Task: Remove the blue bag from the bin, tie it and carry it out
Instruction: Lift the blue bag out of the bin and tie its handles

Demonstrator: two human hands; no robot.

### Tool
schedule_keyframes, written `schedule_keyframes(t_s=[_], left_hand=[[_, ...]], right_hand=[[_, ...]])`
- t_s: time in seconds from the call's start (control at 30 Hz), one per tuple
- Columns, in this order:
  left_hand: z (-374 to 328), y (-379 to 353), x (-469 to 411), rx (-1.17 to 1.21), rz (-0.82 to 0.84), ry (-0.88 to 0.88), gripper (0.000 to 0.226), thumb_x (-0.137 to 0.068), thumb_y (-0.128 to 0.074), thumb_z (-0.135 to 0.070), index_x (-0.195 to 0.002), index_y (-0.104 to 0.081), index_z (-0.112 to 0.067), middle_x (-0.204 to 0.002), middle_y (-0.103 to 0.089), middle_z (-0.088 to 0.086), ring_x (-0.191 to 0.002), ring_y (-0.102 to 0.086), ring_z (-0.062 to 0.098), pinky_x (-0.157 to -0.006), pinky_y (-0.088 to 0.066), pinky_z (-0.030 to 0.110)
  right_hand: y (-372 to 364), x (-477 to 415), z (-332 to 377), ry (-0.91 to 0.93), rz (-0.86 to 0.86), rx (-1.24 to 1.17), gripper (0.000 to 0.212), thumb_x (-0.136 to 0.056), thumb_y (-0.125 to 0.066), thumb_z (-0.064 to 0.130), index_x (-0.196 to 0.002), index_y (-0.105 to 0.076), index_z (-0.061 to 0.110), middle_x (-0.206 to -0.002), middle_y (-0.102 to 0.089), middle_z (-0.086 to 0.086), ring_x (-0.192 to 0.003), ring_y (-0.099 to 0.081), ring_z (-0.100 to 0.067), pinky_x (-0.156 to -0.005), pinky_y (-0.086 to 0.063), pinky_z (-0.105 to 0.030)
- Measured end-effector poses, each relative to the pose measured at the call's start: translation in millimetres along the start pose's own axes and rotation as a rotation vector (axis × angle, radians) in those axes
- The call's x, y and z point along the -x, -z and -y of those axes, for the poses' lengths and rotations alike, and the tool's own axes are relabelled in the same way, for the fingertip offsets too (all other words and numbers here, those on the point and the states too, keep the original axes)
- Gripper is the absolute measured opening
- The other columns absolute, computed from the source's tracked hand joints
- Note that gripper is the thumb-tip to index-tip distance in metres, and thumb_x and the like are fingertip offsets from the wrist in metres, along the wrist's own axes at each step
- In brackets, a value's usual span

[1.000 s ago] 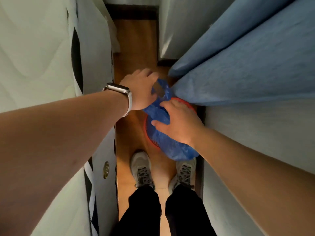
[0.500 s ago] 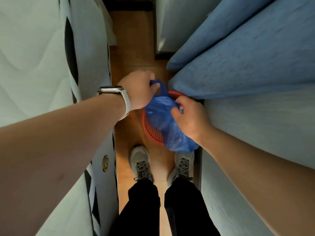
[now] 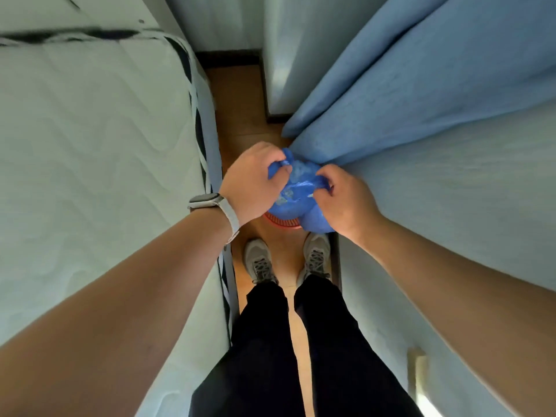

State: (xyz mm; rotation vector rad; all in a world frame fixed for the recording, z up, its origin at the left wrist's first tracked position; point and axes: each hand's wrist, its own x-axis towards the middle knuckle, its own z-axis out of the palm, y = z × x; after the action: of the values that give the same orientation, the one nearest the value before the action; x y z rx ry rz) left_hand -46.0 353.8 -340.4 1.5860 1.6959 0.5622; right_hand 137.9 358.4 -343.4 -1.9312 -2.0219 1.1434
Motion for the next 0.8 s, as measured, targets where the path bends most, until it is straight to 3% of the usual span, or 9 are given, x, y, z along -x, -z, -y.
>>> schedule_keyframes(t_s=[0.07,0.17,0.23,0.3,0.43,0.53,0.67,0.73,0.8], left_hand=[[-30,27,8,0.036,-0.063,-0.026,0.014,-0.087,-0.058,-0.02,-0.09,-0.064,-0.007,-0.097,-0.065,0.008,-0.093,-0.059,0.018,-0.082,-0.043,0.023],[-69,70,21,0.047,-0.139,-0.082,0.013,-0.086,-0.058,-0.02,-0.091,-0.064,-0.009,-0.102,-0.065,0.006,-0.095,-0.057,0.01,-0.084,-0.036,0.007],[-93,96,31,0.029,-0.143,-0.103,0.014,-0.086,-0.058,-0.023,-0.09,-0.063,-0.011,-0.11,-0.064,0.005,-0.099,-0.055,0.006,-0.086,-0.032,0.003],[-118,120,42,0.017,-0.151,-0.123,0.011,-0.085,-0.059,-0.023,-0.088,-0.063,-0.013,-0.115,-0.065,0.003,-0.101,-0.053,0.003,-0.087,-0.029,0.0],[-164,158,71,0.11,-0.229,-0.14,0.014,-0.085,-0.059,-0.025,-0.097,-0.064,-0.02,-0.114,-0.065,-0.007,-0.104,-0.056,0.003,-0.09,-0.036,0.006],[-195,180,94,0.173,-0.293,-0.135,0.018,-0.085,-0.057,-0.031,-0.102,-0.062,-0.025,-0.115,-0.06,-0.017,-0.105,-0.055,-0.001,-0.091,-0.038,0.011],[-230,203,114,0.247,-0.306,-0.156,0.009,-0.086,-0.055,-0.025,-0.09,-0.058,-0.018,-0.123,-0.06,-0.018,-0.11,-0.056,0.001,-0.092,-0.041,0.017],[-249,213,123,0.314,-0.281,-0.154,0.007,-0.087,-0.055,-0.023,-0.091,-0.061,-0.023,-0.114,-0.065,-0.017,-0.1,-0.059,-0.003,-0.083,-0.044,0.016],[-267,223,131,0.359,-0.298,-0.169,0.01,-0.089,-0.055,-0.021,-0.088,-0.062,-0.029,-0.097,-0.07,-0.007,-0.077,-0.06,-0.004,-0.067,-0.043,0.012]], right_hand=[[25,15,22,0.009,-0.023,-0.026,0.021,-0.079,-0.054,0.018,-0.098,-0.062,0.024,-0.084,-0.069,-0.004,-0.077,-0.061,-0.03,-0.068,-0.049,-0.038],[62,36,54,0.026,-0.042,-0.097,0.02,-0.08,-0.055,0.02,-0.097,-0.063,0.027,-0.073,-0.06,0.006,-0.067,-0.054,-0.019,-0.065,-0.045,-0.032],[86,51,77,0.047,-0.063,-0.144,0.006,-0.084,-0.058,0.019,-0.084,-0.06,0.025,-0.062,-0.053,0.006,-0.058,-0.047,-0.013,-0.06,-0.041,-0.031],[110,66,102,0.078,-0.096,-0.19,0.018,-0.088,-0.054,0.021,-0.071,-0.052,0.015,-0.054,-0.05,-0.002,-0.053,-0.042,-0.018,-0.055,-0.039,-0.037],[159,98,147,0.12,-0.152,-0.314,0.03,-0.086,-0.045,0.03,-0.075,-0.053,0.003,-0.064,-0.055,-0.022,-0.063,-0.055,-0.036,-0.059,-0.046,-0.046],[191,117,169,0.166,-0.167,-0.392,0.029,-0.085,-0.046,0.031,-0.072,-0.051,0.006,-0.066,-0.055,-0.025,-0.064,-0.057,-0.042,-0.062,-0.051,-0.051],[224,135,192,0.275,-0.204,-0.419,0.035,-0.084,-0.05,0.04,-0.071,-0.049,0.007,-0.063,-0.055,-0.023,-0.062,-0.055,-0.043,-0.06,-0.051,-0.053],[237,142,203,0.309,-0.219,-0.424,0.034,-0.084,-0.052,0.04,-0.071,-0.051,0.009,-0.062,-0.055,-0.02,-0.062,-0.056,-0.041,-0.06,-0.051,-0.052],[248,148,218,0.348,-0.208,-0.431,0.031,-0.087,-0.054,0.035,-0.071,-0.05,0.01,-0.063,-0.056,-0.019,-0.063,-0.057,-0.041,-0.058,-0.052,-0.052]])
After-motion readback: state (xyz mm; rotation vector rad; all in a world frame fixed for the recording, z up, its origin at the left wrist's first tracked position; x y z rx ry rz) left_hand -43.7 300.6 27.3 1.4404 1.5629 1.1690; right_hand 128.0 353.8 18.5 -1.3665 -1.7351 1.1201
